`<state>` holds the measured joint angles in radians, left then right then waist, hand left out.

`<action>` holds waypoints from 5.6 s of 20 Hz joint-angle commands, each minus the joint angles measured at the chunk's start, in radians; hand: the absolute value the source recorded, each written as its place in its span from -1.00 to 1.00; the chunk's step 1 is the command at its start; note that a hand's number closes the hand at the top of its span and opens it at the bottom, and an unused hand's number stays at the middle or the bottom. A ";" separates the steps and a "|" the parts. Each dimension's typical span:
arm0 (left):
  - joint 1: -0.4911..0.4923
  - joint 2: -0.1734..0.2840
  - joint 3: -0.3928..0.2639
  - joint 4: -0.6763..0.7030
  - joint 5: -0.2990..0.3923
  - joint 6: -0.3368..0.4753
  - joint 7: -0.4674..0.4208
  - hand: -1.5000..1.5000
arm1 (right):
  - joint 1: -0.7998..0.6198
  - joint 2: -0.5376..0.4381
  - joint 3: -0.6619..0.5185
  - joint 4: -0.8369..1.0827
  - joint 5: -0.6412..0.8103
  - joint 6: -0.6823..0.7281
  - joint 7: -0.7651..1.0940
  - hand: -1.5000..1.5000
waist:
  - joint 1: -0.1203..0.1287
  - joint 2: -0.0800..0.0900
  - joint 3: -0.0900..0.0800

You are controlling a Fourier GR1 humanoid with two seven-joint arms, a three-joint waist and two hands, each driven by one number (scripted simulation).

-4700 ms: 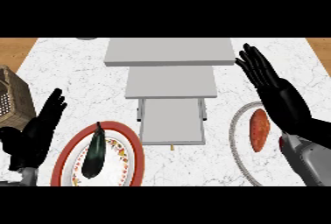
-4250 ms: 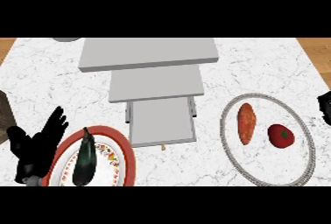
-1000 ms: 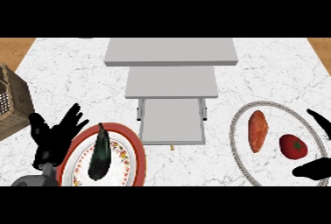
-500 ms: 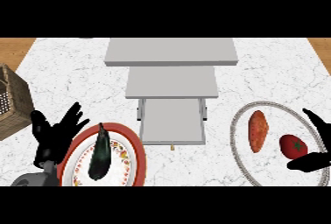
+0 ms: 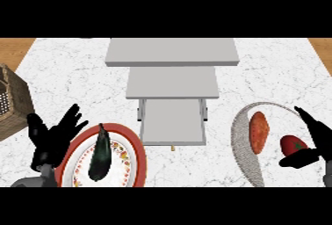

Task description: Pick the tomato from the placemat and place it in the tiered shelf

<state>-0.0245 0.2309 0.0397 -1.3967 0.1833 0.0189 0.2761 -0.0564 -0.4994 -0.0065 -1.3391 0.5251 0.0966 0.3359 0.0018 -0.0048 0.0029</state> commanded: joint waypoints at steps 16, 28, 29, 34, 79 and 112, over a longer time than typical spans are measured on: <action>-0.010 -0.015 0.012 0.026 -0.034 0.003 0.033 0.00 | 0.037 0.224 0.283 -0.282 0.165 0.038 0.009 1.00 | -0.004 0.000 -0.005; -0.024 -0.006 0.008 0.027 -0.033 -0.012 0.045 0.00 | -0.195 0.497 0.938 -0.562 0.424 -0.186 0.609 1.00 | 0.016 -0.014 -0.007; -0.065 -0.023 0.004 0.052 -0.039 0.010 0.065 0.00 | -0.259 0.498 0.945 -0.594 0.440 -0.154 0.682 1.00 | 0.003 -0.010 -0.007; -0.021 -0.033 0.007 0.039 -0.034 0.008 0.040 0.00 | -0.395 0.499 0.982 -0.761 0.551 -0.115 0.972 1.00 | -0.004 -0.019 -0.008; 0.004 -0.049 0.026 0.083 -0.055 -0.025 -0.046 0.00 | -1.172 0.475 0.147 -0.052 0.305 0.100 0.659 1.00 | 0.002 0.005 -0.004; -0.053 -0.041 0.051 0.047 -0.053 -0.032 0.044 0.00 | -1.271 0.499 -0.149 -0.039 0.136 -0.338 0.642 -1.00 | 0.009 0.007 -0.003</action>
<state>-0.0540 0.1774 0.0786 -1.3826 0.1263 -0.0111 0.2888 -1.2922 -0.0027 -0.0921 -1.3846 0.6981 -0.1446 0.9556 0.0128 -0.0019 0.0028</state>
